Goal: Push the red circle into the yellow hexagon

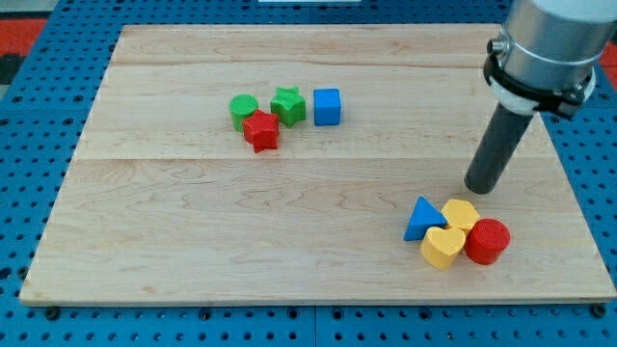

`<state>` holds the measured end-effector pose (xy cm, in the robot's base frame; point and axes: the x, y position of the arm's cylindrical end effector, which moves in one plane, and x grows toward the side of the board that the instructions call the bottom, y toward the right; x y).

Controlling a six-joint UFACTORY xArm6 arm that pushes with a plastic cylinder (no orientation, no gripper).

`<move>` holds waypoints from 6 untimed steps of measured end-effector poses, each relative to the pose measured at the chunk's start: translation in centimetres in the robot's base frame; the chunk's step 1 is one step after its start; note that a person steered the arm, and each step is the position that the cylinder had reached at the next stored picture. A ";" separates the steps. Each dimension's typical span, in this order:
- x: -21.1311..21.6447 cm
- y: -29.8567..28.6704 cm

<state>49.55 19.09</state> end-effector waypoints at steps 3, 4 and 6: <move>9.0 5.9; 9.1 4.3; 8.5 0.7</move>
